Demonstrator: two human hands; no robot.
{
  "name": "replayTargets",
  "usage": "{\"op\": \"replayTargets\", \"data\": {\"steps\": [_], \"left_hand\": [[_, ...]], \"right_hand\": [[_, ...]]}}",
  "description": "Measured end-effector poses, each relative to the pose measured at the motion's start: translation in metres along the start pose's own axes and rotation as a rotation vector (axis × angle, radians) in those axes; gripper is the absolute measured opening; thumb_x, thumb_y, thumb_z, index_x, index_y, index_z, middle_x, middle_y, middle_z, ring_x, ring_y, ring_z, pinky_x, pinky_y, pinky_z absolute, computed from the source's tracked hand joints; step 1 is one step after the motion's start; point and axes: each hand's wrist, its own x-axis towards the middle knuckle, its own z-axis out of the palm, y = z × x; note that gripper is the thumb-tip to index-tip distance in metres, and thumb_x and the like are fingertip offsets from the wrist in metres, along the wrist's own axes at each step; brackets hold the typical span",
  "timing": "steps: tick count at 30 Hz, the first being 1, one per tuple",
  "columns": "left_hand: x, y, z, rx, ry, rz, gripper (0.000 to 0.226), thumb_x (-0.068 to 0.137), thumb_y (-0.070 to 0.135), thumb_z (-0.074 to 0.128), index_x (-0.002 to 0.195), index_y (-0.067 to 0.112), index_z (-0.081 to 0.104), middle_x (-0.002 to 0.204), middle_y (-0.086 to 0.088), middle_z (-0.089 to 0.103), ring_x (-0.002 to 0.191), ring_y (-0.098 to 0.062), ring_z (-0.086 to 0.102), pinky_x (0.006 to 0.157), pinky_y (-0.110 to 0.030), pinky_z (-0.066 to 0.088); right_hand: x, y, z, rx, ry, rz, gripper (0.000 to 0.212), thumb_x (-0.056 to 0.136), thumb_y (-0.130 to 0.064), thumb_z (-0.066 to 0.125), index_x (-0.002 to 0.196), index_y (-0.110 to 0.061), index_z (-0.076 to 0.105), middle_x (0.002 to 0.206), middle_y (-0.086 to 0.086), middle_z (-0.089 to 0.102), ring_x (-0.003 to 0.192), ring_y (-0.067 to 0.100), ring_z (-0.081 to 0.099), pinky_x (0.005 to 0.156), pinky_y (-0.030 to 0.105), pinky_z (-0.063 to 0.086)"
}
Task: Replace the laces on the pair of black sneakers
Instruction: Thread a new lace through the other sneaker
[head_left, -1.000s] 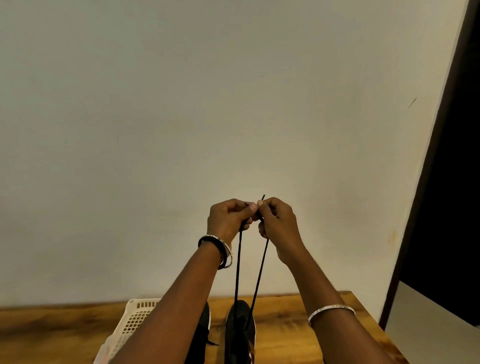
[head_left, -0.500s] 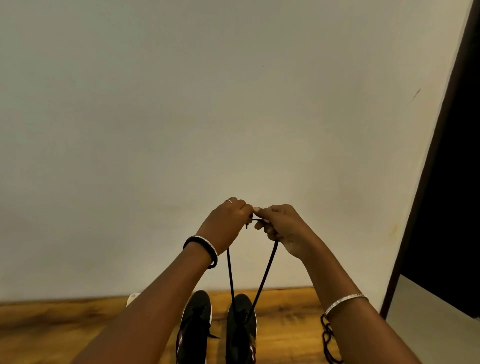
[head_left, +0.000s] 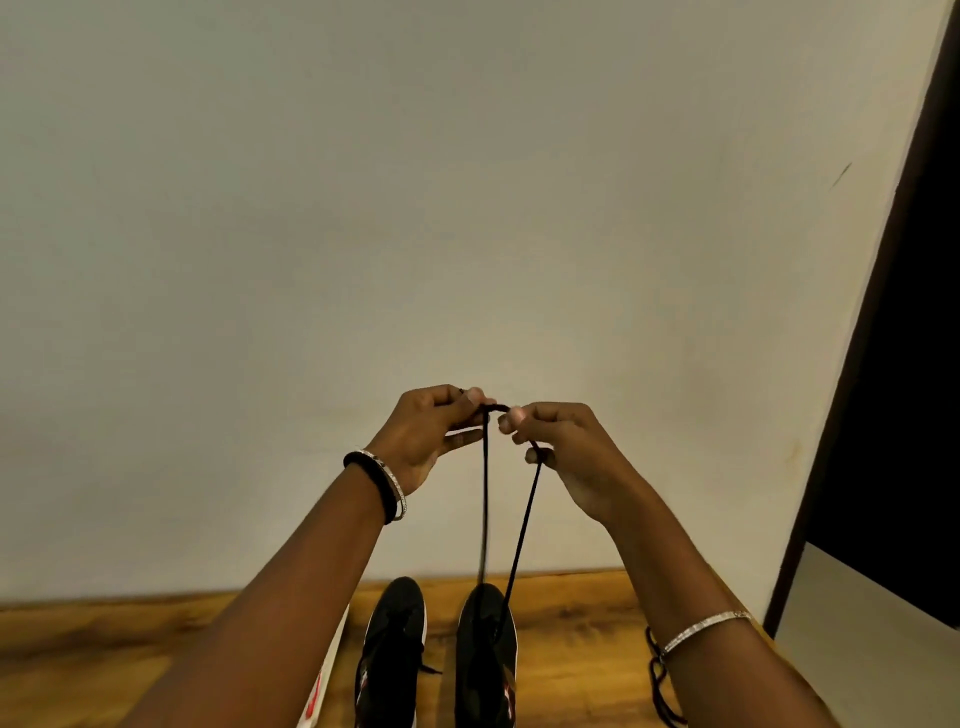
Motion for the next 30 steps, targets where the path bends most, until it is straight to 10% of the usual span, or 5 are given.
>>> {"op": "replayTargets", "data": {"steps": [8, 14, 22, 26, 30], "left_hand": [[0.008, -0.016, 0.018, -0.659, 0.005, -0.050, 0.020, 0.101, 0.019, 0.053, 0.084, 0.007, 0.056, 0.071, -0.005, 0.056, 0.076, -0.021, 0.065, 0.090, -0.041, 0.056], [0.021, -0.029, -0.004, 0.226, 0.158, 0.188, 0.022, 0.102, 0.024, 0.052, 0.086, 0.009, 0.046, 0.063, 0.004, 0.042, 0.057, -0.012, 0.034, 0.054, -0.022, 0.035], [0.028, -0.071, -0.060, 1.581, -0.246, 0.276, 0.028, 0.093, 0.048, 0.060, 0.100, 0.025, 0.074, 0.082, 0.011, 0.045, 0.085, -0.009, 0.046, 0.074, -0.023, 0.034], [0.026, -0.087, -0.068, 1.334, -0.139, 0.244, 0.024, 0.095, 0.039, 0.061, 0.083, 0.024, 0.074, 0.082, 0.006, 0.049, 0.080, -0.010, 0.047, 0.071, -0.025, 0.033], [0.017, -0.100, -0.064, 0.615, 0.020, 0.025, 0.029, 0.098, 0.029, 0.057, 0.074, 0.016, 0.067, 0.105, 0.004, 0.066, 0.106, -0.010, 0.058, 0.088, -0.032, 0.043]], "right_hand": [[-0.002, 0.018, 0.007, 1.004, 0.003, 0.136, 0.024, 0.099, -0.016, 0.055, 0.081, -0.007, 0.068, 0.116, 0.017, 0.072, 0.116, 0.029, 0.068, 0.111, 0.046, 0.044], [0.007, 0.045, -0.025, 1.234, 0.246, 0.142, 0.028, 0.099, -0.012, 0.048, 0.072, -0.013, 0.048, 0.061, 0.003, 0.046, 0.052, 0.015, 0.043, 0.064, 0.035, 0.053], [-0.002, 0.094, -0.069, -0.672, 0.469, -0.160, 0.022, 0.099, -0.028, 0.059, 0.084, -0.018, 0.047, 0.057, -0.006, 0.050, 0.048, 0.010, 0.044, 0.048, 0.025, 0.032], [-0.008, 0.119, -0.070, -1.318, 0.143, -0.198, 0.035, 0.093, -0.063, 0.055, 0.117, -0.037, 0.050, 0.076, -0.012, 0.061, 0.076, 0.010, 0.056, 0.054, 0.026, 0.039], [-0.009, 0.142, -0.066, -1.129, -0.101, -0.077, 0.029, 0.090, -0.061, 0.061, 0.093, -0.036, 0.075, 0.098, -0.015, 0.060, 0.097, 0.012, 0.054, 0.070, 0.033, 0.047]]}}
